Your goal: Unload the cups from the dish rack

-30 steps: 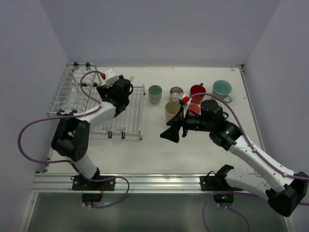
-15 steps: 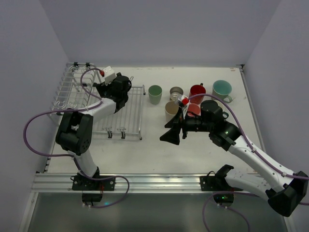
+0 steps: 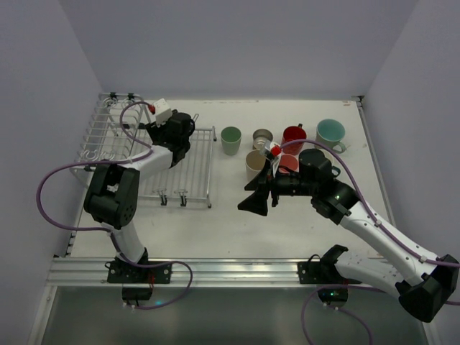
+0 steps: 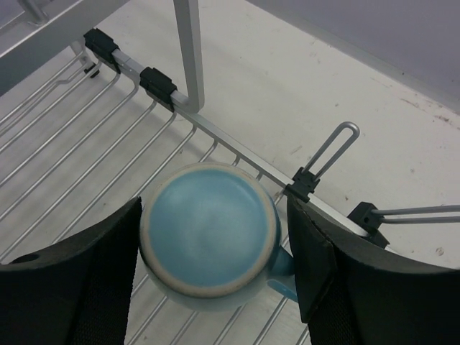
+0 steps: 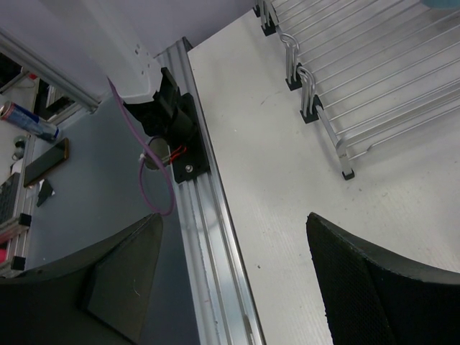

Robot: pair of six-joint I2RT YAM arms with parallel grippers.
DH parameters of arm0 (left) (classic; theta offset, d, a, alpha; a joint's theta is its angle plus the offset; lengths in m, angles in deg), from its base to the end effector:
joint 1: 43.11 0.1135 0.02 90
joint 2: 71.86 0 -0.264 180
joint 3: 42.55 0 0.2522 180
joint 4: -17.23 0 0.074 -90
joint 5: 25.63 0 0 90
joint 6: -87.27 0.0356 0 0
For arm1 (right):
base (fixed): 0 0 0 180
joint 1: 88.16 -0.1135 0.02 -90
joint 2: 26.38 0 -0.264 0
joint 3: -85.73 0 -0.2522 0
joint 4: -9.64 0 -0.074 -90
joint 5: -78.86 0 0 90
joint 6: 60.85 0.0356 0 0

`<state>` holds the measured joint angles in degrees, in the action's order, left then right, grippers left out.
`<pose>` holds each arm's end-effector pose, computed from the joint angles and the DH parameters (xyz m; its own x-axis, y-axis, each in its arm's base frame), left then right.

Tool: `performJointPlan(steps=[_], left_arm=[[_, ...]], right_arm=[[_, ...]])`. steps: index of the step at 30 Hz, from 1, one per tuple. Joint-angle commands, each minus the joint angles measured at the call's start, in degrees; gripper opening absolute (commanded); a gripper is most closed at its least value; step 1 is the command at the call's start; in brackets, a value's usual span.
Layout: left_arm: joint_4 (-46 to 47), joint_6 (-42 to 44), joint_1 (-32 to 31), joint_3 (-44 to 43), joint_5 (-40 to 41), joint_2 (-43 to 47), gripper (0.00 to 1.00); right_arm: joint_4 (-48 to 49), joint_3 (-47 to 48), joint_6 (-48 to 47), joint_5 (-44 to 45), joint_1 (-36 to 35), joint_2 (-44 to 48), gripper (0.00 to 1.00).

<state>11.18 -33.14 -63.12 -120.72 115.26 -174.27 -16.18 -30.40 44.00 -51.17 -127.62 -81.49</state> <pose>0.3759 -0.1075 0.2191 -0.1993 -0.2672 -0.9428 -0.5967 0.7963 -0.0996 0.1515 0.1544 0.3387 -0.4653 -0.1289 -0.8757 -0.8712 0.2415 0.4274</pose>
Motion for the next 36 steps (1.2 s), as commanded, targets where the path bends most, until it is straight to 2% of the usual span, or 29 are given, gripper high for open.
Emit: performJointPlan(steps=[1, 2, 3, 6, 7, 9, 10, 19, 25, 32, 36], left_arm=[[3.98, -0.70, 0.32, 0.41, 0.61, 0.72, 0.66], [4.33, -0.53, 0.32, 0.68, 0.44, 1.24, 0.60], [4.77, -0.18, 0.32, 1.03, 0.00, 1.42, 0.49], [5.56, 1.23, 0.23, 1.38, -0.88, 2.91, 0.30], [5.65, 1.58, 0.23, 1.38, -1.23, 3.44, 0.16], [6.18, 2.55, 0.06, 1.73, -2.02, 5.37, 0.03], [6.62, 2.81, 0.06, 1.91, -2.29, 6.16, 0.00], [9.26, 5.10, -1.26, 6.13, -5.54, 16.09, 0.00], [12.77, 3.70, -2.67, 12.63, -9.31, 25.22, 0.00], [14.61, -1.48, -4.86, 20.10, -20.10, 37.71, 0.00], [15.85, -3.33, -5.48, 23.87, -27.06, 48.15, 0.00]], right_arm=[[2.47, -0.45, -0.26, -0.40, -0.26, 1.06, 0.83], [2.56, -0.36, -0.26, -0.31, -0.26, 1.41, 0.83], [2.82, -0.36, -0.09, -0.22, -0.18, 1.50, 0.83], [3.52, -0.19, 0.88, 0.57, -0.26, 2.02, 0.83], [3.62, -0.01, 1.23, 0.92, -0.26, 2.03, 0.83], [4.14, 0.60, 3.06, 2.41, -0.26, 1.85, 0.83], [4.40, 0.87, 3.86, 2.94, -0.18, 1.68, 0.83], [11.34, 1.84, 13.18, 8.47, -0.18, -0.26, 0.83], [18.90, 1.66, 23.63, 15.58, -0.26, -3.24, 0.84], [27.95, 2.10, 32.95, 23.50, -0.26, -7.11, 0.84], [30.59, 2.19, 36.29, 27.46, -0.26, -8.69, 0.84]])
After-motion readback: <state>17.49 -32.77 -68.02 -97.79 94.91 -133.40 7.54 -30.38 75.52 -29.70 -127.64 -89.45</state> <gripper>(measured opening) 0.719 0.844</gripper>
